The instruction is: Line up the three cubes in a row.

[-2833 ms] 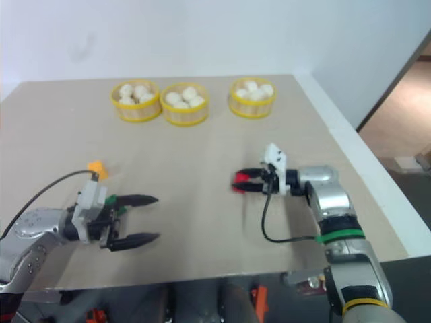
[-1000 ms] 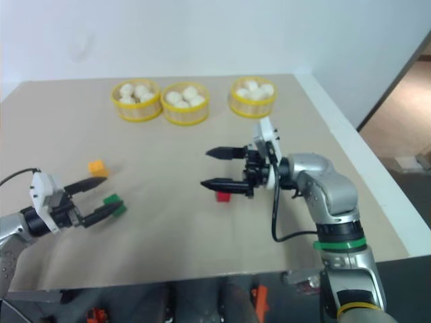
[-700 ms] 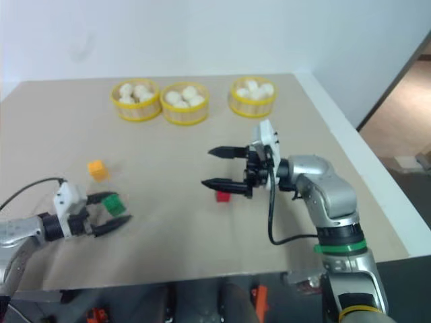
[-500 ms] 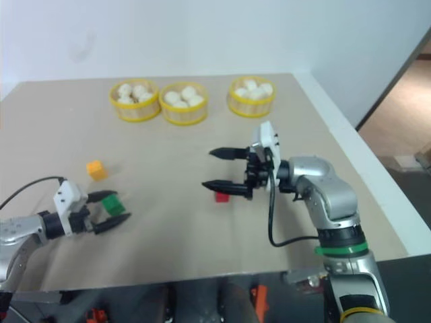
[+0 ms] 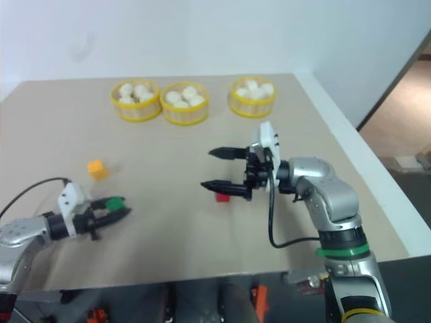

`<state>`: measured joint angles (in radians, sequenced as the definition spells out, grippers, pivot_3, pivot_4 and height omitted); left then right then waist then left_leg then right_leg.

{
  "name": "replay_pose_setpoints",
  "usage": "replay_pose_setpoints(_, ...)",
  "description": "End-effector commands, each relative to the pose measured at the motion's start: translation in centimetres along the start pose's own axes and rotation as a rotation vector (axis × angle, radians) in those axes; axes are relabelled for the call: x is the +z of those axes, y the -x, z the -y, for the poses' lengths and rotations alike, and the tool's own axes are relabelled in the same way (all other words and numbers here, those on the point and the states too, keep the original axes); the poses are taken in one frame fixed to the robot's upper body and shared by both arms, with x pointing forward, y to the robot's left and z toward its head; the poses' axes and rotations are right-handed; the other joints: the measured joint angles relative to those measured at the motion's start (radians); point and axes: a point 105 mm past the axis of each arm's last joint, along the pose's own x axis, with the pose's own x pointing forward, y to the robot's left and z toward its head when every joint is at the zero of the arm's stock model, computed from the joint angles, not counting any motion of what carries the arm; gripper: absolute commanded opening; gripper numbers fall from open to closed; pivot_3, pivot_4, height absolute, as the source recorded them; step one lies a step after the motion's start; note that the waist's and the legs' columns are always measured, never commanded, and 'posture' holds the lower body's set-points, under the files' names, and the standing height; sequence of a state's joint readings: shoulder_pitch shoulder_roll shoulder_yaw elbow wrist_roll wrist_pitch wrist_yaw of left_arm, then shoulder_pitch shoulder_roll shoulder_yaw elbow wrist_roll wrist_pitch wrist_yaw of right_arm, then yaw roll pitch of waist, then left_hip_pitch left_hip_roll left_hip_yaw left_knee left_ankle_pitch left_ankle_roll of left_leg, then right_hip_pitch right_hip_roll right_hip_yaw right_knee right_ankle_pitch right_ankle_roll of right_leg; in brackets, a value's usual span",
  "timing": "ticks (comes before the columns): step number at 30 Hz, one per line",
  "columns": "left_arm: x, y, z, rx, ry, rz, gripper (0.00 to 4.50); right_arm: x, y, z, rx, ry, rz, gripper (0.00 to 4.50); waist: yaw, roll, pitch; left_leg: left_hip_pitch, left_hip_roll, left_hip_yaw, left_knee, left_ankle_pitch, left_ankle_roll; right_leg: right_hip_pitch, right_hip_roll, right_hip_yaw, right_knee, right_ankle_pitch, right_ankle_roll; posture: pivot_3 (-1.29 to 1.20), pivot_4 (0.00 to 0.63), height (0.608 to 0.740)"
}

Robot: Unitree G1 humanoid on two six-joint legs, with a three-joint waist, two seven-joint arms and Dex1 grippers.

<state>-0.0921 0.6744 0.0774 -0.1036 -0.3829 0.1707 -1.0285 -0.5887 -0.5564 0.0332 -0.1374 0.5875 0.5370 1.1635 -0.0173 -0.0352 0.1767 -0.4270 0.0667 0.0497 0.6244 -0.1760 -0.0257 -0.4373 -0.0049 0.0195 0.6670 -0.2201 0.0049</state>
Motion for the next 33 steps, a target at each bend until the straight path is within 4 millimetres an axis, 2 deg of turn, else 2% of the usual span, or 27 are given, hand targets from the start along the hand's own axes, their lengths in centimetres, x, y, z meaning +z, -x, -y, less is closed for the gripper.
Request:
replay_pose_setpoints(1, 3.8, -2.7, 0.7, -0.096, -0.086, 0.076, 1.36, 1.6, 0.1, -0.5, 0.028, 0.069, 0.02, 4.5, 0.005, 0.0, 0.0, 0.0, 0.0, 0.0, 0.001, 0.0, 0.0, 0.0, 0.0, 0.0, 0.0, 0.0, 0.0, 0.0, 0.15, 0.74)
replay_pose_setpoints(5, 5.6, -6.4, 1.0, -0.18, -0.069, 0.091, 1.36, 1.6, 0.3, -0.1, 0.012, 0.075, 0.014, 4.5, -0.003, 0.0, 0.0, -0.002, -0.001, 0.001, 0.006, 0.0, 0.0, 0.001, 0.0, 0.001, -0.001, 0.004, 0.006, 0.0, 0.15, 0.74)
replay_pose_setpoints(8, 5.6, -9.2, 1.6, -0.25, -0.126, 0.053, 1.36, 1.4, 0.2, 0.1, -0.009, 0.1, -0.005, 4.5, -0.004, 0.0, 0.0, -0.002, -0.001, 0.0, 0.007, 0.0, 0.0, 0.001, 0.001, 0.002, -0.001, 0.005, 0.007, 0.0, 0.15, 0.74)
replay_pose_setpoints(11, 5.3, -10.4, 1.9, -0.286, -0.121, 0.025, 1.36, 1.2, 0.1, -0.1, -0.008, 0.108, -0.014, 4.5, -0.01, 0.0, 0.0, -0.002, -0.001, 0.0, 0.007, 0.0, 0.0, 0.001, 0.002, 0.004, -0.001, 0.005, 0.007, 0.0, 0.15, 0.74)
replay_pose_setpoints(18, 4.1, -11.9, 1.4, -0.265, -0.136, -0.025, 1.36, 0.7, 0.6, -0.2, -0.04, 0.129, -0.034, 4.5, -0.005, 0.0, 0.0, -0.003, -0.001, -0.001, 0.007, 0.0, 0.001, 0.0, 0.003, 0.003, 0.0, 0.004, 0.006, 0.0, 0.15, 0.74)
replay_pose_setpoints(25, 3.7, -11.9, 2.5, -0.308, -0.13, -0.006, 1.36, 0.5, 1.0, 0.2, -0.07, 0.145, -0.043, 4.5, -0.005, 0.0, 0.0, -0.003, -0.001, -0.001, 0.009, 0.0, 0.001, 0.0, 0.002, 0.004, 0.0, 0.005, 0.007, 0.0, 0.15, 0.74)
replay_pose_setpoints(33, 3.7, -12.1, 2.4, -0.297, -0.137, 0.001, 1.36, 0.2, 0.9, 0.2, -0.07, 0.149, -0.053, 4.5, -0.005, 0.0, 0.0, -0.003, -0.001, -0.001, 0.009, 0.0, 0.001, 0.0, 0.002, 0.003, 0.0, 0.005, 0.007, 0.0, 0.15, 0.74)
